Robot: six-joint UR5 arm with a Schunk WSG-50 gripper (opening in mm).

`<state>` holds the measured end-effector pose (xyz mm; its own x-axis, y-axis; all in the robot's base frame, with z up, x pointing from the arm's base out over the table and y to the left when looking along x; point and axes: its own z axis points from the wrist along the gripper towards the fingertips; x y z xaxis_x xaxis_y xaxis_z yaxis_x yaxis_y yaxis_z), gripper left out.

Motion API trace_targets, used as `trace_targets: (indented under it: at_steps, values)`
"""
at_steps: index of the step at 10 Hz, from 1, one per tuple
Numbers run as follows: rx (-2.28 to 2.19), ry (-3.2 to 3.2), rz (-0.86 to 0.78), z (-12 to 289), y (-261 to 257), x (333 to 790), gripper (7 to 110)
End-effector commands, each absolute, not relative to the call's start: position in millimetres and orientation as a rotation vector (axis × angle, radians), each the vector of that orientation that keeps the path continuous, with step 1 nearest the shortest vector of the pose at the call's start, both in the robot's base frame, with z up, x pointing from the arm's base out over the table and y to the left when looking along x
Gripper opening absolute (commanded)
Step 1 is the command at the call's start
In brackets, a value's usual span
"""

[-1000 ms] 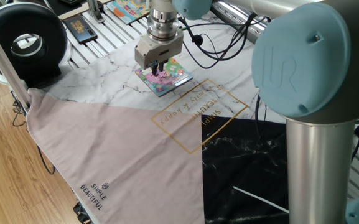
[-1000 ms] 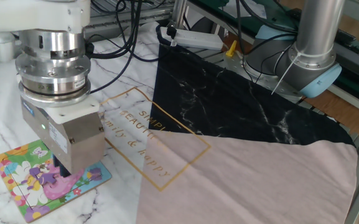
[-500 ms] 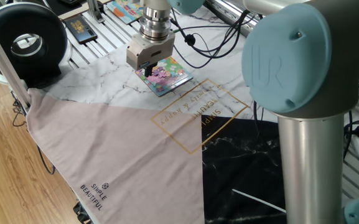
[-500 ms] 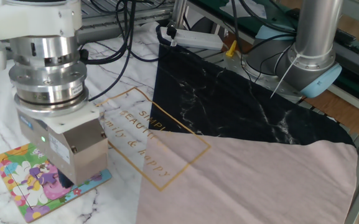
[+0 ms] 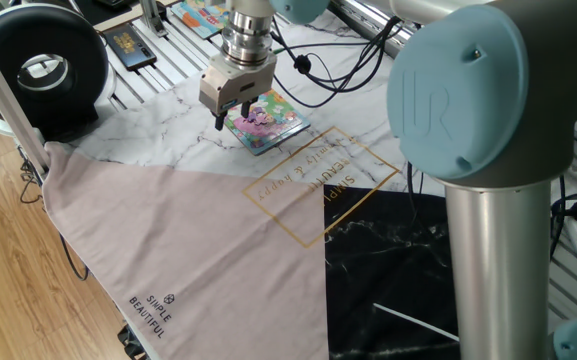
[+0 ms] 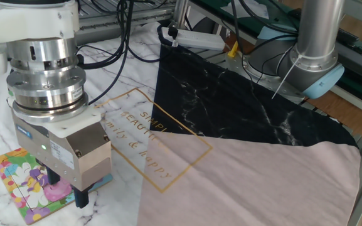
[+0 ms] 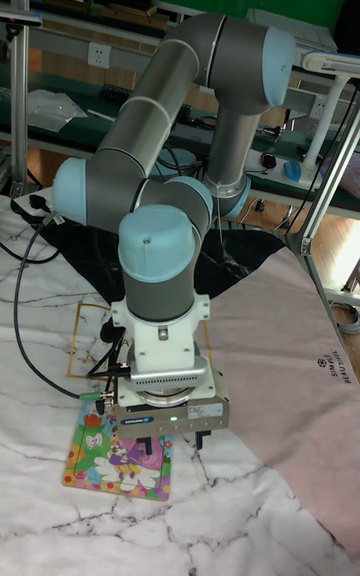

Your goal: Assemble one piece of a puzzle

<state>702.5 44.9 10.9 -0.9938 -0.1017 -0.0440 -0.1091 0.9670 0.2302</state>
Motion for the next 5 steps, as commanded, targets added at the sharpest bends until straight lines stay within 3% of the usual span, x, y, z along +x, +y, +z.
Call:
trace_targets:
  at_steps: [1,5]
  values:
    - [-0.168,3.099,0.401,11.3,47.8,697.5,66]
    - [-0.193,3.112,0.394,7.1,46.9,696.7,66]
